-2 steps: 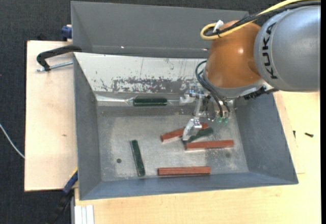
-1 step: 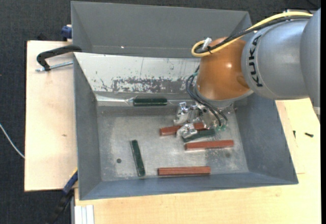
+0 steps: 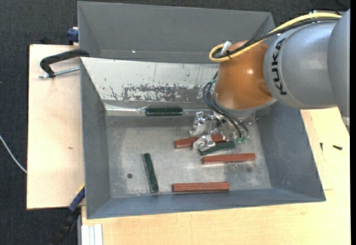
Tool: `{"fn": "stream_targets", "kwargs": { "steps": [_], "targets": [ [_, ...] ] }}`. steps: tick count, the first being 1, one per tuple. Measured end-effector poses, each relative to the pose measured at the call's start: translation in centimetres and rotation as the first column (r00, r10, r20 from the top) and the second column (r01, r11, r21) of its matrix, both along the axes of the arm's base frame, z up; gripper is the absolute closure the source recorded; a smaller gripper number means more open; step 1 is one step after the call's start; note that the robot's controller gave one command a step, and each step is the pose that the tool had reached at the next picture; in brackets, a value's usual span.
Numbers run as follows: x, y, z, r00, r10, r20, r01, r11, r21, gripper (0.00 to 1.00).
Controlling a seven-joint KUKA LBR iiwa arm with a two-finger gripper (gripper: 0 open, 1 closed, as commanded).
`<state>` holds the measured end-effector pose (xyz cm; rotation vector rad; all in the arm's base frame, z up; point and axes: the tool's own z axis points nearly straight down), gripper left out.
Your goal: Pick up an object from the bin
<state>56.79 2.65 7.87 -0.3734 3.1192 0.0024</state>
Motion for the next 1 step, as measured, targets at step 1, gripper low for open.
{"fn": "stream_targets", "kwargs": {
  "steps": [1],
  "targets": [
    [1.19,1.07,19.37,1.0,0.006,0.014,-0.006,1.0,0.0,1.0]
  ]
}}
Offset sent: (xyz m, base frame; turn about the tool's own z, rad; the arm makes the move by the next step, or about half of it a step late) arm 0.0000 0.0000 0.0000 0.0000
